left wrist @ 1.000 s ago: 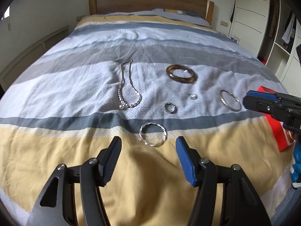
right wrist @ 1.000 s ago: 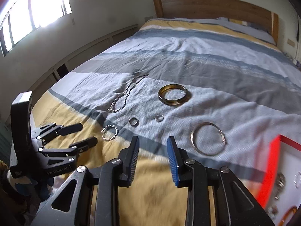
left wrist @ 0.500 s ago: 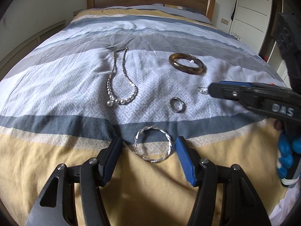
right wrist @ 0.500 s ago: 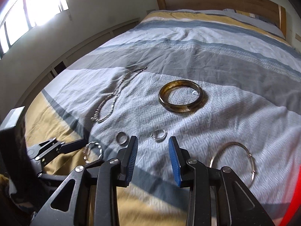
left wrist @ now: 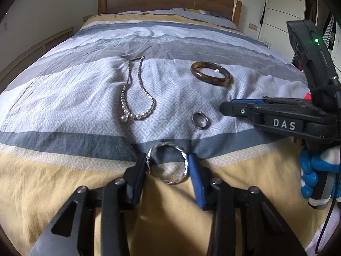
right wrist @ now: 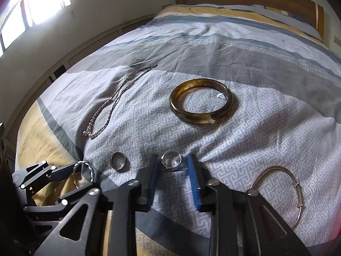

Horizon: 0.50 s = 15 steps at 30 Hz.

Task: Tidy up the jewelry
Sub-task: 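Grasp the twisted silver bangle with the left tool while the right tool grasps a silver ring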

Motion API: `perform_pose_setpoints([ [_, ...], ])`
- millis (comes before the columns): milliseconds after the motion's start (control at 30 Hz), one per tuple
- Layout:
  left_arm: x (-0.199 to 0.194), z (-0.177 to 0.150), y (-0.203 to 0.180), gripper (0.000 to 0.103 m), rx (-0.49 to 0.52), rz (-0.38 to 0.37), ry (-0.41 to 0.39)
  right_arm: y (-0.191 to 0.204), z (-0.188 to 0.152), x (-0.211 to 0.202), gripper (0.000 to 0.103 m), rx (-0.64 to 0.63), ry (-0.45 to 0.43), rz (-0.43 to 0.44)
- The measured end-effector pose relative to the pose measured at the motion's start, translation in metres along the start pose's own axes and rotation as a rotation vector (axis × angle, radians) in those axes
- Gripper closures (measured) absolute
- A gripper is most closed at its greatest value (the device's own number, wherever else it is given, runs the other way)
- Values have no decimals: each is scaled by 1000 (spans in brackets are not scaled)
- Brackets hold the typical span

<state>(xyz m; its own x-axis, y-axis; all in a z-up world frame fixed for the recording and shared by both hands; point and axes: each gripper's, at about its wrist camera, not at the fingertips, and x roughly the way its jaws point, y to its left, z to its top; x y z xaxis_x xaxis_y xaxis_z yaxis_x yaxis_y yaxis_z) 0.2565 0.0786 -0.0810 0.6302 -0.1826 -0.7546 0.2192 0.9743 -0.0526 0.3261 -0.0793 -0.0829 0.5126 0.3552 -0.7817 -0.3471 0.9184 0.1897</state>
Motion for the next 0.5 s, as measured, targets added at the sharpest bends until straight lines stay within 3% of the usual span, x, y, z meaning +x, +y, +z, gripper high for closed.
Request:
perform_pose_setpoints([
  [233, -14, 1, 1, 67, -5, -25, -9, 5, -3, -12, 83, -14, -8, -14],
  [500, -55, -5, -1, 67, -36, -57, -16, 10, -21, -67, 83, 12, -31, 14],
])
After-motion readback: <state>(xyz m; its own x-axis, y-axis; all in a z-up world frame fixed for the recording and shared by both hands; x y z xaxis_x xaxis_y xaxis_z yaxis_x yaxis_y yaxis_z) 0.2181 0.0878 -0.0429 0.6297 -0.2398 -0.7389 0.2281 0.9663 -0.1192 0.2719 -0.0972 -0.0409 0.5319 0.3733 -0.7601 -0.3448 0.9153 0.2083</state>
